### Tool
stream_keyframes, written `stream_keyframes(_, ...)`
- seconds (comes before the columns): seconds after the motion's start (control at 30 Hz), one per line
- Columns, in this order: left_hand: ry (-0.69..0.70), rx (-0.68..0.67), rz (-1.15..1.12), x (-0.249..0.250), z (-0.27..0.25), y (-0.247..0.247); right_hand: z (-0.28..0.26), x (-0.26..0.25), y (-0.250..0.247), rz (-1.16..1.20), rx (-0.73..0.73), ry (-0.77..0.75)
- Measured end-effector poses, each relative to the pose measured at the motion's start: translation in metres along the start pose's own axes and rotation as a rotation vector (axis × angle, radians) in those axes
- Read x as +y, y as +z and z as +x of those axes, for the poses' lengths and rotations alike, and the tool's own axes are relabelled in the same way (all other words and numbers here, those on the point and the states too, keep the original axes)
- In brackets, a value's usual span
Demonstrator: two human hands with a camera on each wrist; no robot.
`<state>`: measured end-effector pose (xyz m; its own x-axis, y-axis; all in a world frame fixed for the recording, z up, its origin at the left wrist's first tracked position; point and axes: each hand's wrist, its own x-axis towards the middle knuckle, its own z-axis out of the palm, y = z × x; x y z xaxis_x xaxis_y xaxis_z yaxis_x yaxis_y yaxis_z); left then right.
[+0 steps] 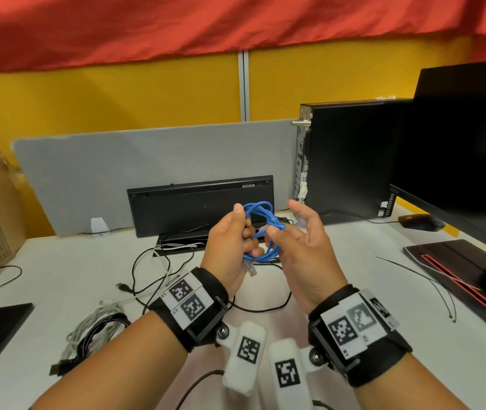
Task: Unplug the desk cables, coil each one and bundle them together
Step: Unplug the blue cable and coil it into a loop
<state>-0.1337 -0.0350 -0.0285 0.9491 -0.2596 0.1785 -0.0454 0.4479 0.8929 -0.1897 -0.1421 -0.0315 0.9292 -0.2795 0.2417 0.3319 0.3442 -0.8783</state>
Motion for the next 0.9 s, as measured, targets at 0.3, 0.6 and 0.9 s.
stream_keyframes(0.3, -0.126, -0.163, 0.134, 0.005, 0.007, -0.016, 0.0, -0.015, 0.0, 0.431, -0.162, 0.241)
stream_keyframes(0.6, 0.275, -0.183, 0.918, 0.032, 0.009, -0.012, 0.015, -0.017, -0.007, -0.467, -0.206, 0.141)
stream_keyframes(0.9, 0.197, -0.357, 1.067, 0.035, 0.01, -0.003, 0.019, -0.031, -0.007, -0.49, -0.332, 0.179)
